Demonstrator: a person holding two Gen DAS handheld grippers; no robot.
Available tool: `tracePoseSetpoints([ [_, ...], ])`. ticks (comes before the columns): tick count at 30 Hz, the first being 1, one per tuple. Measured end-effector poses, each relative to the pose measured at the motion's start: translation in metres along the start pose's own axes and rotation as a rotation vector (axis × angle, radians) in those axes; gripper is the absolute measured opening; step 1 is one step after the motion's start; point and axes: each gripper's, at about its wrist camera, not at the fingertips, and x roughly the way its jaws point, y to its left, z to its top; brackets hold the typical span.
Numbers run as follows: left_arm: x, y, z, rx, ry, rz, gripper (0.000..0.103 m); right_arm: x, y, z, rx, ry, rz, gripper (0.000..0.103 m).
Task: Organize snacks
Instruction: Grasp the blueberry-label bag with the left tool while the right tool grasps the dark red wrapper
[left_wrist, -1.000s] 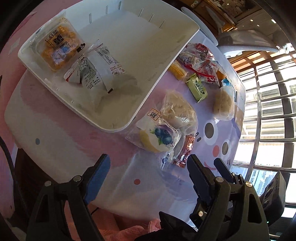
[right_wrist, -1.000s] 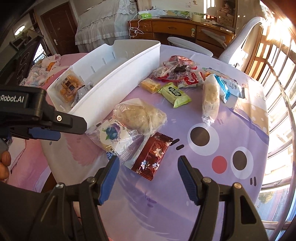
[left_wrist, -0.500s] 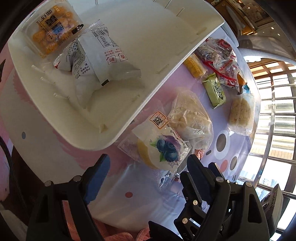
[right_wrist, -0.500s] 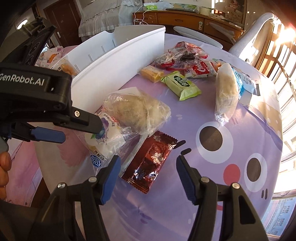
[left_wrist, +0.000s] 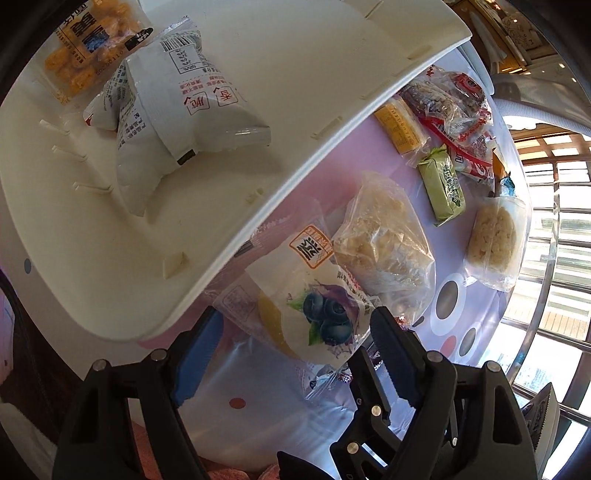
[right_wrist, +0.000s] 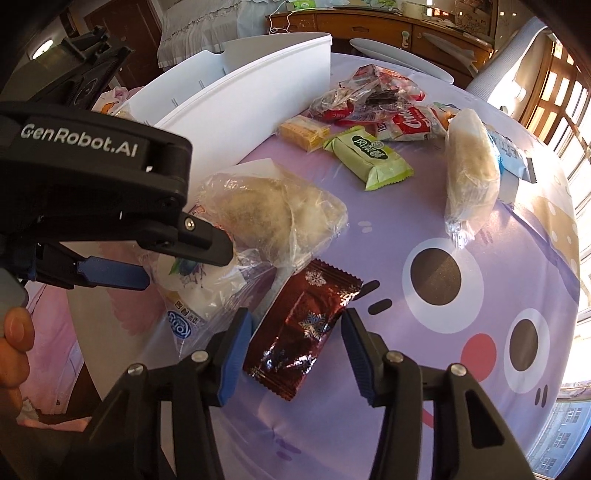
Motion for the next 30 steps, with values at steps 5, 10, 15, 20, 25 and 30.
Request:
tracePoseSetpoints([
  [5,0.009,-0.001,0.004,-0.017,0.02,-0.004,0.081,0.001,0.0,0.0,-0.01,0.002,0.007,0.048],
  [10,0.015,-0.004,0.004,-0.028,0.014,-0.011,0.077,0.001,0.002,-0.002,-0.024,0.005,0.006,0.043],
  [15,0.014,-0.004,0.004,-0.032,0.002,-0.027,0.069,0.002,0.004,-0.002,-0.045,0.012,0.005,0.039],
  [20,0.012,-0.004,0.004,-0.031,-0.001,-0.052,0.054,0.001,0.006,-0.002,-0.048,0.023,0.009,0.036],
  [25,0.009,-0.001,0.005,-0.034,0.009,-0.061,0.048,0.0,0.007,-0.003,-0.044,0.037,0.012,0.034],
  [30,0.004,0.004,0.002,-0.032,0.016,-0.046,0.046,-0.004,0.007,-0.006,-0.019,0.056,0.015,0.033],
])
